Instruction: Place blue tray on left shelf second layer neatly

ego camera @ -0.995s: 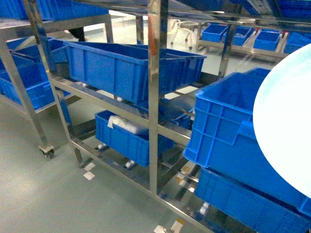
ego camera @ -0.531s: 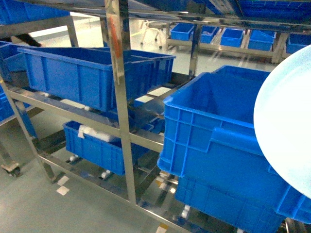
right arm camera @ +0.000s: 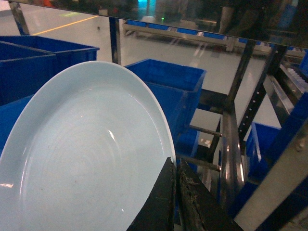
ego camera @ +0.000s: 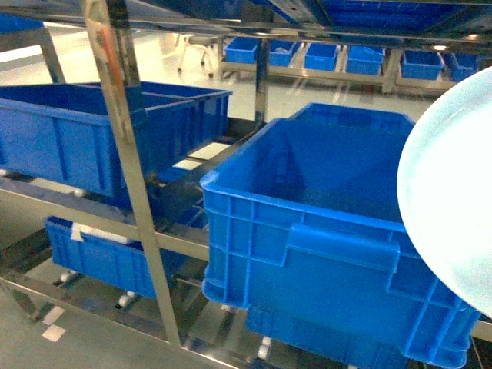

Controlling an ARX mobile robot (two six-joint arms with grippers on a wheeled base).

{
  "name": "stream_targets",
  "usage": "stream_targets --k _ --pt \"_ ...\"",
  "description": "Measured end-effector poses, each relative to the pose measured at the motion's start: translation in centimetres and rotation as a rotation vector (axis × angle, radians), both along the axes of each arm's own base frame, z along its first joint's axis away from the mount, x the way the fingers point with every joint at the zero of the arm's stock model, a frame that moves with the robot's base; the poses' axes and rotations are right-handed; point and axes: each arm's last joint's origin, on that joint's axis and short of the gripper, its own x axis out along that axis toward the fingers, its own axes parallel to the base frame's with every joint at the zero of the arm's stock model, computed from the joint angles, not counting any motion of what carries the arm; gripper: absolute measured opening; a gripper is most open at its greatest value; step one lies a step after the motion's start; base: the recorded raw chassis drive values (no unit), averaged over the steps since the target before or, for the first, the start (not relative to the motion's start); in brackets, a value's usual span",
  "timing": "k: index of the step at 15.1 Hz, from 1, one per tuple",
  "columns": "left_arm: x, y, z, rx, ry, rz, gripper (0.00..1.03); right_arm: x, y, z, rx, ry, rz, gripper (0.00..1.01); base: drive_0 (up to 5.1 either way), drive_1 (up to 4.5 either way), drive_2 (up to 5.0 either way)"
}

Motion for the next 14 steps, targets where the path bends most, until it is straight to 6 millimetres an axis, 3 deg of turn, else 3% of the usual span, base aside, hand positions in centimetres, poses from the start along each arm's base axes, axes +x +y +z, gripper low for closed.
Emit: stream_targets --k 3,14 --pt "0.00 -0.02 -0.03 0.000 0.003 -0.003 0.98 -0.03 -0.03 0.03 -0.001 -0.002 -0.006 0.02 -1.6 -0.25 -2.9" --pt "0.00 -0.02 0.00 0.000 0.000 -0.003 0.98 -0.03 -0.02 0.03 -0.001 -0.002 -0.005 0.02 0.0 0.00 0.0"
